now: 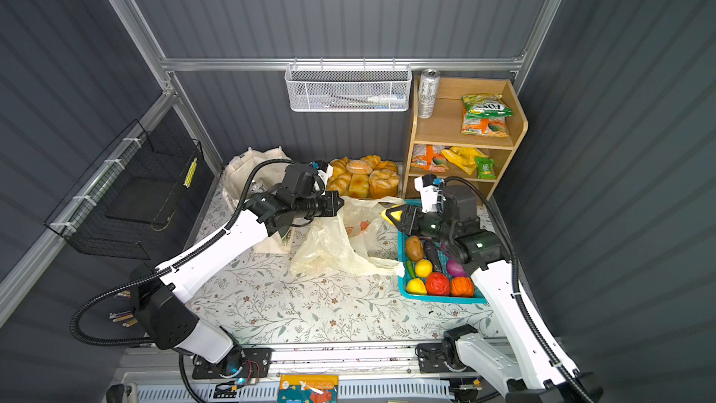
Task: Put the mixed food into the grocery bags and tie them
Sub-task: 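Carry the yellow mango over the bag and release it inside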
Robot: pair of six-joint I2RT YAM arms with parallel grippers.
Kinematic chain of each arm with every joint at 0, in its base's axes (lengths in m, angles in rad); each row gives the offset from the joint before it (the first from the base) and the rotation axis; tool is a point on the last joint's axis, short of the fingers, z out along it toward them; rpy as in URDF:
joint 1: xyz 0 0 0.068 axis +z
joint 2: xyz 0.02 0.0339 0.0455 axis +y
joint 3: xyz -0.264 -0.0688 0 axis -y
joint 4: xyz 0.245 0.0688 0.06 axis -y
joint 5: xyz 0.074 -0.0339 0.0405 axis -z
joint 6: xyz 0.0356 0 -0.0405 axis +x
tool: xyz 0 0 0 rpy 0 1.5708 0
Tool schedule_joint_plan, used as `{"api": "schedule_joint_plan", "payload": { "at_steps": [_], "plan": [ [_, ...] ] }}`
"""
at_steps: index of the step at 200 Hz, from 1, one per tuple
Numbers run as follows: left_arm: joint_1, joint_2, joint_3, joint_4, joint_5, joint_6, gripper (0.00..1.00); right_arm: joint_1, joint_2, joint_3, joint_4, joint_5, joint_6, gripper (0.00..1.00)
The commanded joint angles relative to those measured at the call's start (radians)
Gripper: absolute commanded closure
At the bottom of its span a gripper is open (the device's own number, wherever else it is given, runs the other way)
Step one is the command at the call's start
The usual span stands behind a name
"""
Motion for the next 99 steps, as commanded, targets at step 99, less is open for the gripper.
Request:
{"api": "schedule_joint_plan", "payload": {
  "at_steps": [99],
  "plan": [
    [0.003, -0.002, 0.014, 0.023, 0.005, 0.012, 1.00, 0.139, 0.507, 0.227, 0.088, 0.063, -0.024, 0.23]
  ]
}}
